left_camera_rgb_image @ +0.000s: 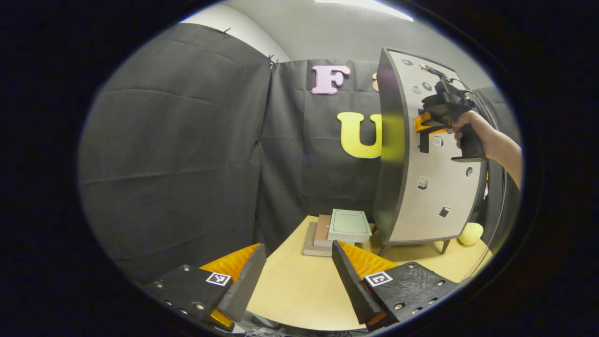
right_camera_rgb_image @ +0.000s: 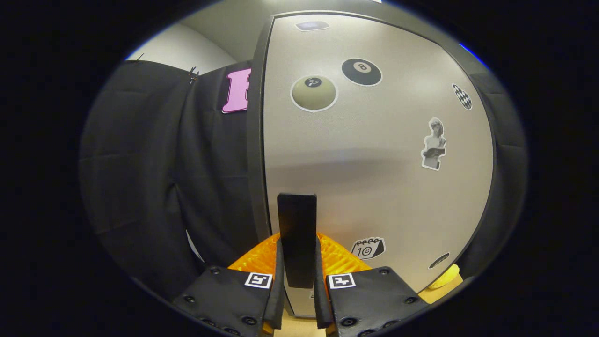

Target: Open the cabinet door with the right hand, grasp the bottle in the cabinet with the left hand and place it on the coaster, then close the cabinet door with the right hand.

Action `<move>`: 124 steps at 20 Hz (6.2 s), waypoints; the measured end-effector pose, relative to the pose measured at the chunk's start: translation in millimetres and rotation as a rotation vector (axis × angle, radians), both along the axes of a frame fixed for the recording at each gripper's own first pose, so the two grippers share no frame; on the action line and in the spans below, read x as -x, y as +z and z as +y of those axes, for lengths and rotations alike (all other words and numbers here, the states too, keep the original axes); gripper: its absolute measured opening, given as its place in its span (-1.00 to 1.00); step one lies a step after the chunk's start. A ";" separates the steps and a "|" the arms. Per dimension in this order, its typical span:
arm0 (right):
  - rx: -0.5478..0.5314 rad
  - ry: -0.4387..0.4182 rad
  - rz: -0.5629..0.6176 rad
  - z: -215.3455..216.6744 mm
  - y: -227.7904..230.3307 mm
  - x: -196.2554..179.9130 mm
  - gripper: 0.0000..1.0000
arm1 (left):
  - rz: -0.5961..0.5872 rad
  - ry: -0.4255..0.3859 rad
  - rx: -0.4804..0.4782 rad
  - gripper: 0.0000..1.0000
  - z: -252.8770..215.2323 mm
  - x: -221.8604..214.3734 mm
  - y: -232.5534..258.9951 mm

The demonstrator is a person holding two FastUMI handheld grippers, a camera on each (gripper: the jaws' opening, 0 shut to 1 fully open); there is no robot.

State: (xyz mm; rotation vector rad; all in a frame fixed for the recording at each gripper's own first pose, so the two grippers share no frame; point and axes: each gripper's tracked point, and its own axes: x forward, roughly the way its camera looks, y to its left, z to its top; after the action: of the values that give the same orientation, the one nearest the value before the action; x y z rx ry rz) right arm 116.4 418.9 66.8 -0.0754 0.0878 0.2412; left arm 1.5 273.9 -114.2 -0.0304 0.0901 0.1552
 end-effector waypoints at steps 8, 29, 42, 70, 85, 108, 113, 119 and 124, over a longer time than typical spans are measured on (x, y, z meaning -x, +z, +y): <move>-0.015 0.112 -0.001 -1.1 0.1 18.3 -0.66 | 0.039 -0.043 0.017 0.72 -23.6 4.4 -9.6; -0.002 0.461 0.025 -44.1 -0.9 94.4 -0.66 | 0.031 -0.042 -0.009 0.72 -185.7 74.7 17.8; -0.016 0.571 0.029 -69.8 0.7 99.7 -0.65 | -0.012 0.013 -0.014 0.72 -292.9 149.1 24.3; -0.125 -0.061 -0.039 -150.2 9.7 98.8 -1.00 | -0.031 -0.372 0.008 0.76 -255.9 7.4 50.7; -0.203 -0.380 0.050 -206.1 -47.0 177.0 -0.90 | -0.018 -0.553 -0.021 0.74 -249.1 -70.6 53.8; -0.178 -0.491 0.015 -322.8 -28.8 25.8 0.74 | -0.102 -0.657 -0.036 0.72 -419.1 -257.7 169.5; -0.181 -0.529 0.014 -343.9 -33.9 11.6 0.84 | -0.106 -0.676 -0.030 0.75 -452.4 -302.6 180.5; -0.154 -0.552 0.050 -356.2 -47.0 -0.3 0.96 | -0.125 -0.692 -0.041 0.70 -479.8 -346.7 186.2; -0.150 -0.548 0.072 -359.4 -50.8 -9.7 0.96 | -0.100 -0.701 -0.029 0.75 -500.6 -376.2 171.0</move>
State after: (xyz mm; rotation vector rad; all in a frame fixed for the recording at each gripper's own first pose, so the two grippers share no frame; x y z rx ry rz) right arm 126.1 59.5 15.9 0.1072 0.1577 -0.2976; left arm 377.6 -226.6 56.8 0.0234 -0.0050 -0.5448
